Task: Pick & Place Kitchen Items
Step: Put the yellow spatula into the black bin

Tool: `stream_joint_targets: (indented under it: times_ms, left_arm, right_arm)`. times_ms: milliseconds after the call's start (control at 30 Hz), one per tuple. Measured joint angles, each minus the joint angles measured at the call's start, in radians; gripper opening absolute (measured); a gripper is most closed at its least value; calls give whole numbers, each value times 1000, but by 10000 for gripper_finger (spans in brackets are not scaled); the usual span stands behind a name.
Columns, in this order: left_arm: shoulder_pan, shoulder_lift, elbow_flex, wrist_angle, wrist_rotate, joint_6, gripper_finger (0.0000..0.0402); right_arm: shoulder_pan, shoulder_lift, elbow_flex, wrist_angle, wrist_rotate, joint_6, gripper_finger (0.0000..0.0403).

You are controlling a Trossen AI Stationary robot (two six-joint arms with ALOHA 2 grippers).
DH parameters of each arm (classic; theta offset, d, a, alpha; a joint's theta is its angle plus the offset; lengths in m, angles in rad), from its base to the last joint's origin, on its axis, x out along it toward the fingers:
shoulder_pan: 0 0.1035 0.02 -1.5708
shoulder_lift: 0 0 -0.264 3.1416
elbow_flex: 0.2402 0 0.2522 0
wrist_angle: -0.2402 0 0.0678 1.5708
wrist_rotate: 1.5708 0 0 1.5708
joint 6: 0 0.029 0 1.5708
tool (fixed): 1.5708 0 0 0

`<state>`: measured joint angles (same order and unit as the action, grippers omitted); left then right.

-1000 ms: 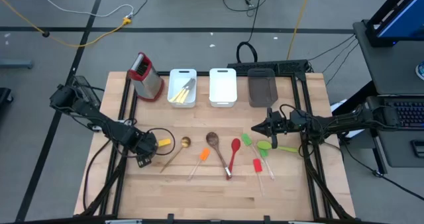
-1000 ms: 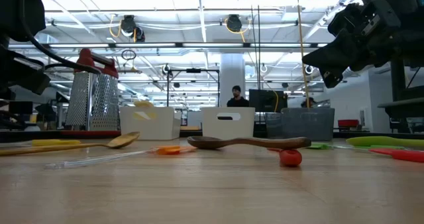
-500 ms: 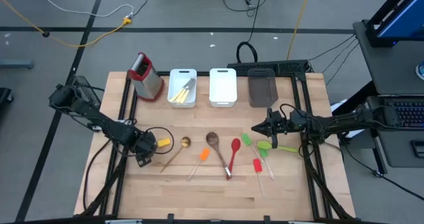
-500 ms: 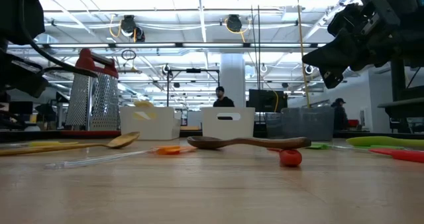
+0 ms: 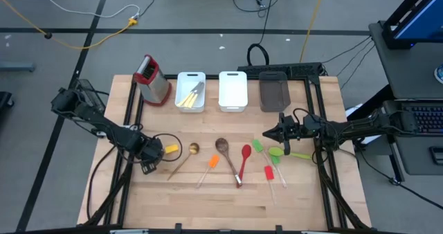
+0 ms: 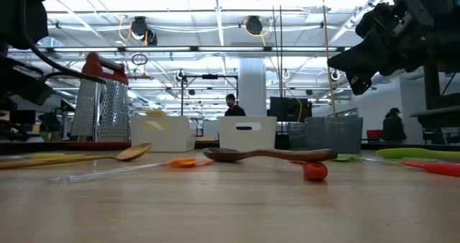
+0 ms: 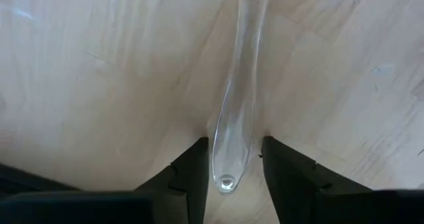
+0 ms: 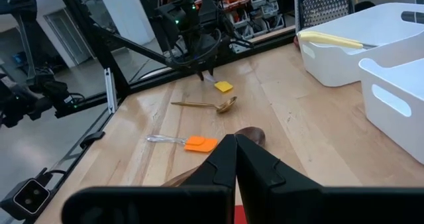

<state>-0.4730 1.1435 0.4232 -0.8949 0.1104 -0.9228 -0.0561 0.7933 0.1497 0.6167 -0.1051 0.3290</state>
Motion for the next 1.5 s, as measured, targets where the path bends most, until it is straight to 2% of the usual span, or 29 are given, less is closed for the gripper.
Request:
stream_joint_targets:
  times_ms: [267,567,800,1000,1267,1500]
  left_arm:
    - [2,0,-1,1,7,10,135]
    - [35,0,-2,45,-43,-122,108]
    - [36,0,-3,53,-47,-152,106]
    - [40,0,-2,57,-66,-281,106]
    - [99,0,-2,65,-67,-367,106]
    - [173,2,22,89,-104,-361,106]
  right_arm:
    - [0,0,0,0,0,0,0]
    - [0,0,0,0,0,0,0]
    - [0,0,0,0,0,0,0]
    - [0,0,0,0,0,0,0]
    - [0,0,0,0,0,0,0]
    - [0,0,0,0,0,-1,0]
